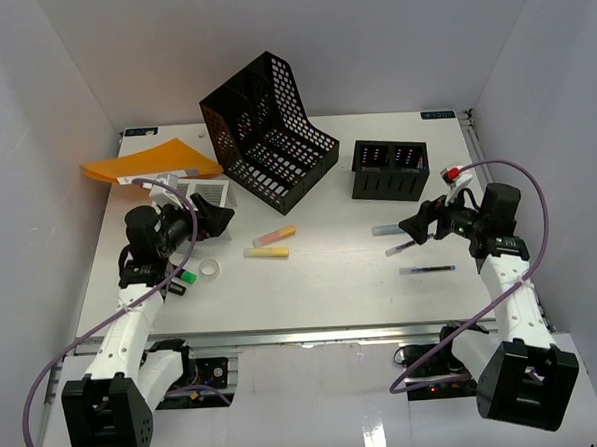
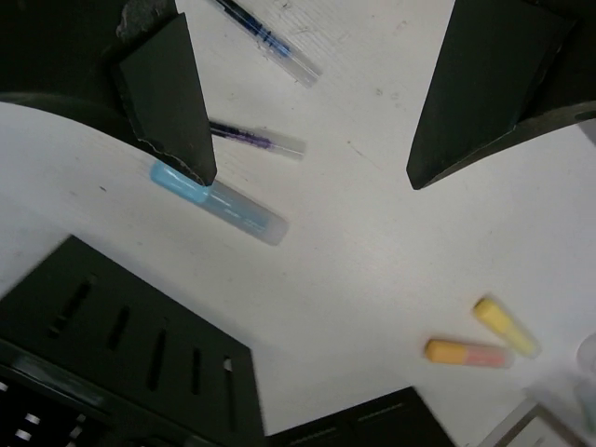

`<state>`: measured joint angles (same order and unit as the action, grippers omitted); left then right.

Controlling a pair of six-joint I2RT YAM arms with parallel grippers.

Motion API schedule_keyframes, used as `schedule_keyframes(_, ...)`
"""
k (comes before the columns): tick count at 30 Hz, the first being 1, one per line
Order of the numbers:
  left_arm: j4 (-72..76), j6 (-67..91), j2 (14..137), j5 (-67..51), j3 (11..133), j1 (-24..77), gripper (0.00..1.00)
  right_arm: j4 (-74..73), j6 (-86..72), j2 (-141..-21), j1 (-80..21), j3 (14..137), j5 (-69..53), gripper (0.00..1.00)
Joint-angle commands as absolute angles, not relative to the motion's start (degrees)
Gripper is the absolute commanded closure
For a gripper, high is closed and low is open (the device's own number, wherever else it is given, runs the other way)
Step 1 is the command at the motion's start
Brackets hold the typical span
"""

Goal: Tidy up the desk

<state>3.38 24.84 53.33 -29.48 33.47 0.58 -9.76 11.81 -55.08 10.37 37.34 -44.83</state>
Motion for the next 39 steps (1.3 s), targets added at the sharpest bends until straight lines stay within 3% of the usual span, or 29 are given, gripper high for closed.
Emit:
schedule_keyframes(1, -3.1, 28.4, 49.2, -30.2, 34.0, 0.5, 0.02, -19.5, 32.2, -55.1, 6.6, 39.9, -58.9, 0.1)
schedule_keyframes(10, -24.9, 32.5, 45.3, -24.8, 39.5, 2.8, 0.06, -18.4, 26.4, -59.9, 2.9, 44.7, -60.4, 0.1)
schedule_keyframes(18, -34.0, 36.5, 49.6, -9.0, 41.0, 14.1, 0.11, -17.0, 26.9, -59.1, 2.4, 42.4, -59.5, 0.1)
schedule_keyframes(26, -33.5, 40.6, 58.5, 1.1, 43.6, 26.3, 0.16, -17.1, 27.2, -58.2, 2.4, 42.0, -58.4, 0.1)
schedule_keyframes(34, -24.7, 42.5, 70.6, 2.3, 44.6, 33.7, 0.21, -17.3, 28.6, -57.9, 2.4, 41.9, -59.1, 0.09)
schedule_keyframes(39, -19.4, 58.8, 75.4, 6.1, 44.9, 34.0, 0.24, -17.6, 29.3, -57.8, 2.5, 41.8, -58.9, 0.09)
